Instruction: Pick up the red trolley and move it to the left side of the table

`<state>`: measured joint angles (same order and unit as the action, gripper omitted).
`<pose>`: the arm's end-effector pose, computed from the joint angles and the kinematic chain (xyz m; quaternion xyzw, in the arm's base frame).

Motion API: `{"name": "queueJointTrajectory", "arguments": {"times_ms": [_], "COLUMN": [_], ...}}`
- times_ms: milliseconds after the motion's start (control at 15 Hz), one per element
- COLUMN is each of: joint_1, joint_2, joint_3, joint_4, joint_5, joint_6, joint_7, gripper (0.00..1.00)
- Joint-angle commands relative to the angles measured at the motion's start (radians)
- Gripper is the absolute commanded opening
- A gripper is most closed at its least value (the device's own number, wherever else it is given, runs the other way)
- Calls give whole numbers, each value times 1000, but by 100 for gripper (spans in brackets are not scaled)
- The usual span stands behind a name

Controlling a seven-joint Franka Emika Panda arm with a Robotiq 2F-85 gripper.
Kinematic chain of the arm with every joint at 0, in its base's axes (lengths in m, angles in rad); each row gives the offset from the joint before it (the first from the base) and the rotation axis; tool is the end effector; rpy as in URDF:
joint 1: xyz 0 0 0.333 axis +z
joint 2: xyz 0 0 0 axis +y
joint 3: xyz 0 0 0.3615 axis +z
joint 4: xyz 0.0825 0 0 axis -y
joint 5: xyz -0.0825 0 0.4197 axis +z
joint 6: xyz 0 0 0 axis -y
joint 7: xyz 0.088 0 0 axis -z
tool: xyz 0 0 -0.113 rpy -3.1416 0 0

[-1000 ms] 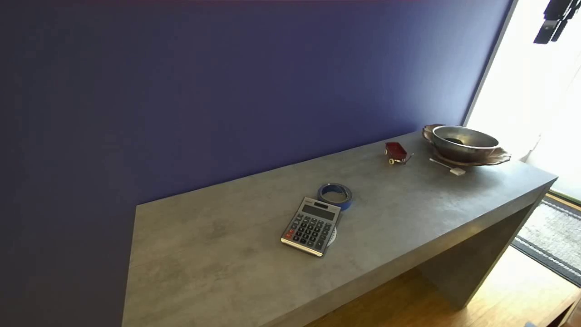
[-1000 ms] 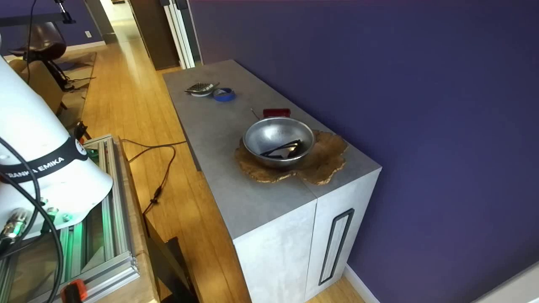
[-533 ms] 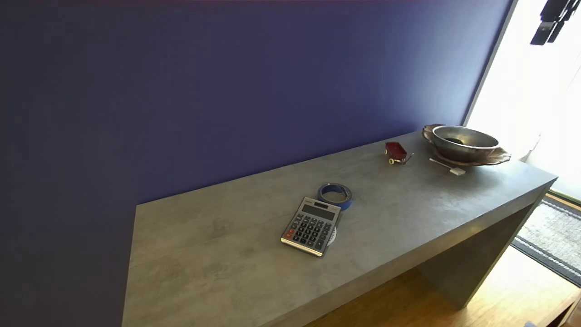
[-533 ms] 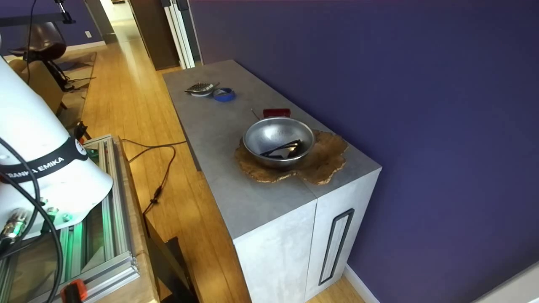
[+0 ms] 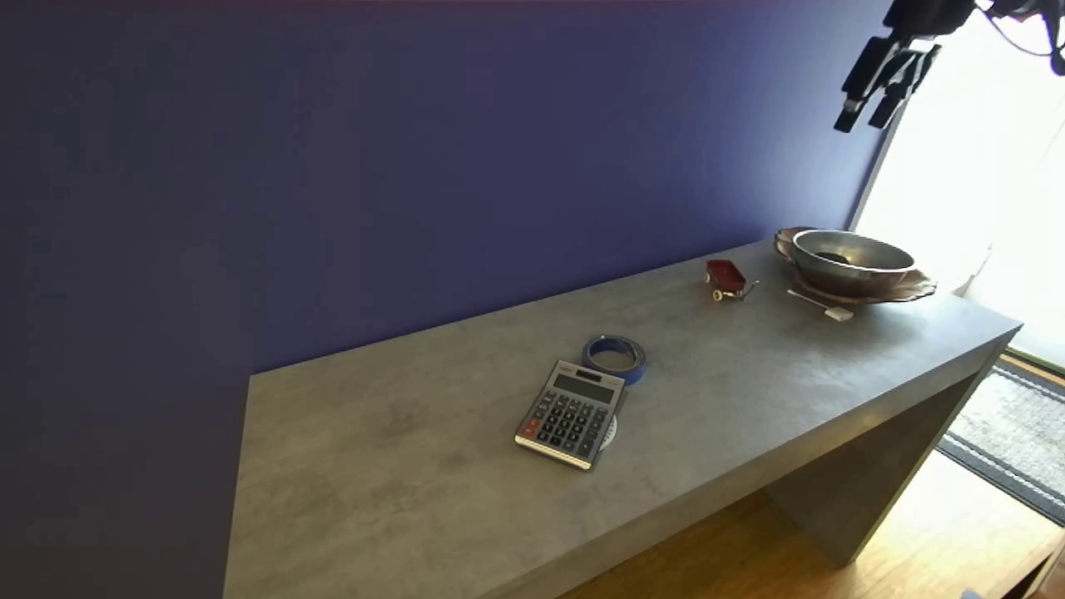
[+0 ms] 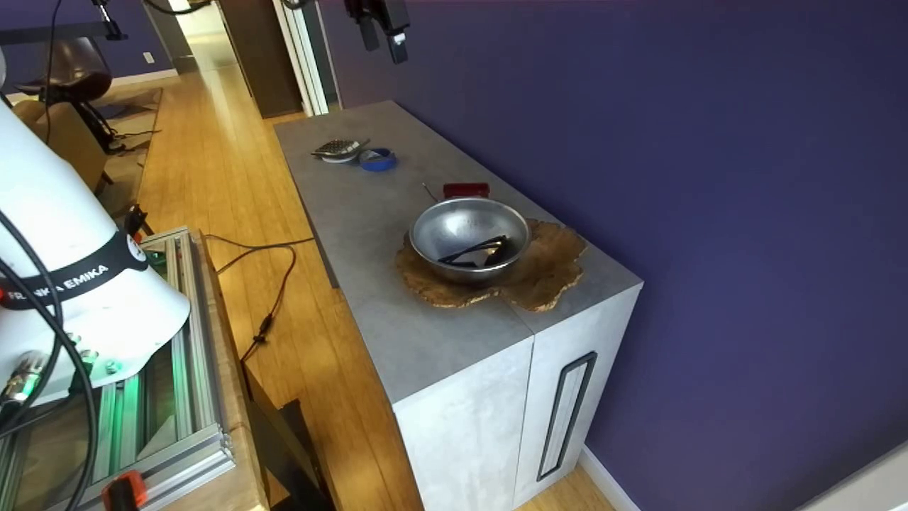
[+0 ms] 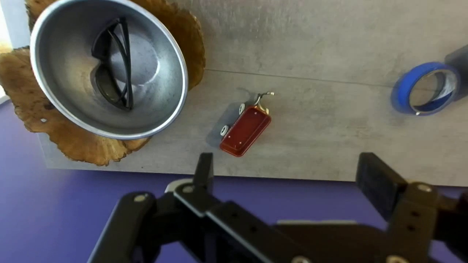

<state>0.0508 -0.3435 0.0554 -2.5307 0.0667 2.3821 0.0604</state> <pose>0.4517 0.0495 0.4318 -0.9951 -0.0002 -0.0956 0.0238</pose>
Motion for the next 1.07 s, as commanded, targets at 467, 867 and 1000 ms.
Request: {"name": "queueJointTrajectory", "arguments": {"times_ms": [467,867,1000], "joint_1": [-19,-30,-30], "joint_2": [586,655,657], "joint_3": [-19,11,10], "joint_4": [353,348,348], "joint_5": [215,235,234], "joint_6": [79,109,109], "joint_7": [-30,-69,-69], "gripper": [100,100,100]}}
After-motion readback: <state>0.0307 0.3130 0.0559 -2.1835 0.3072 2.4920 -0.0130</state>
